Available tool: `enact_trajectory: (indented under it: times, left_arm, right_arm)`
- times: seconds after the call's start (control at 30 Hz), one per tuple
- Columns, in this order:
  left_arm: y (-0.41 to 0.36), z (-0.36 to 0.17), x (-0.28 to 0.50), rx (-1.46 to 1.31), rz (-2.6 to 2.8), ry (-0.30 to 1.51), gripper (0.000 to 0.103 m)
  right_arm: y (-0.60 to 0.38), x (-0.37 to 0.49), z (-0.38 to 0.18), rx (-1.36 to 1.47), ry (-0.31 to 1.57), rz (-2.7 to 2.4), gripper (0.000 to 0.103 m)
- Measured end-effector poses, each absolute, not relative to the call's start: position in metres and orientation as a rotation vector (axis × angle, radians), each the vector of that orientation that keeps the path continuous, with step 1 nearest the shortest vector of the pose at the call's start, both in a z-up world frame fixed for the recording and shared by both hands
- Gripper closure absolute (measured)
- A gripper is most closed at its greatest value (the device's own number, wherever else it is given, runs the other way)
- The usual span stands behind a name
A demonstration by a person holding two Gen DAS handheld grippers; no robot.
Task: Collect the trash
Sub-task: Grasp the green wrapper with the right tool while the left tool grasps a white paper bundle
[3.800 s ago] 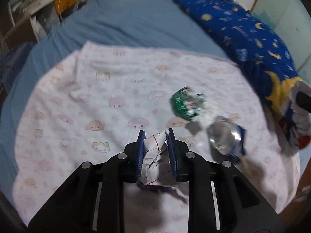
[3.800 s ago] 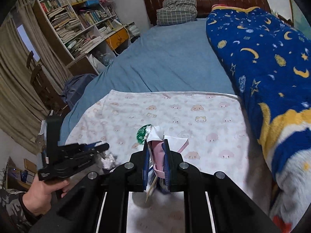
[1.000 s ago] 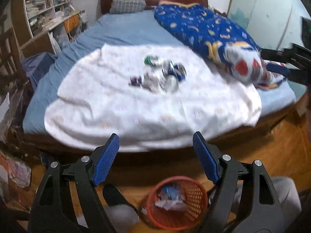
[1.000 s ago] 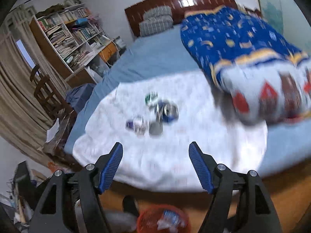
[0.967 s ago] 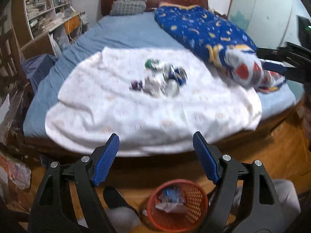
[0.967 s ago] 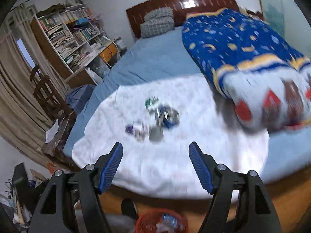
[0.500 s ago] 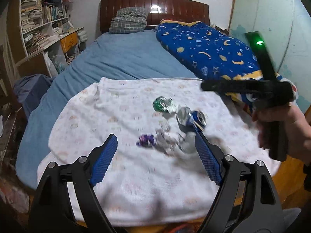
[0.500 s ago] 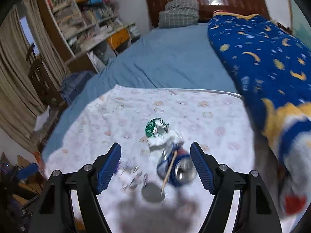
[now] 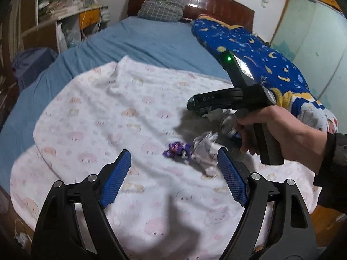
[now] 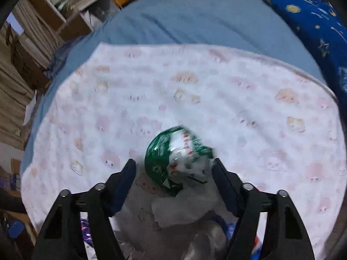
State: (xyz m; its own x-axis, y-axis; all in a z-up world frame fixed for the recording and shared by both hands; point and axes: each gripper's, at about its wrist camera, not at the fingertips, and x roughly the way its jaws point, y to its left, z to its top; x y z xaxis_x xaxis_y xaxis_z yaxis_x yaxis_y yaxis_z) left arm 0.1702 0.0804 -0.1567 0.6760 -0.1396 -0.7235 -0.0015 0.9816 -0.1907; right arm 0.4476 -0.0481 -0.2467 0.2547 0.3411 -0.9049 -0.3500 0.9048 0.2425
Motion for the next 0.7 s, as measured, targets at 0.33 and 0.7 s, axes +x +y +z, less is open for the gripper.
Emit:
enact_trajectory:
  times: [0.33,0.7]
  left_arm:
    - [0.089,-0.164,0.178,-0.19,-0.107,0.881,0.021]
    - [0.031,-0.159,0.216,-0.129,-0.245,0.907,0.021]
  right_arm:
    - [-0.06,0.44,-0.235,0.109,1.189,0.458,0.075]
    - [-0.151,0.363,-0.134,0.198,1.011,0.475,0.075]
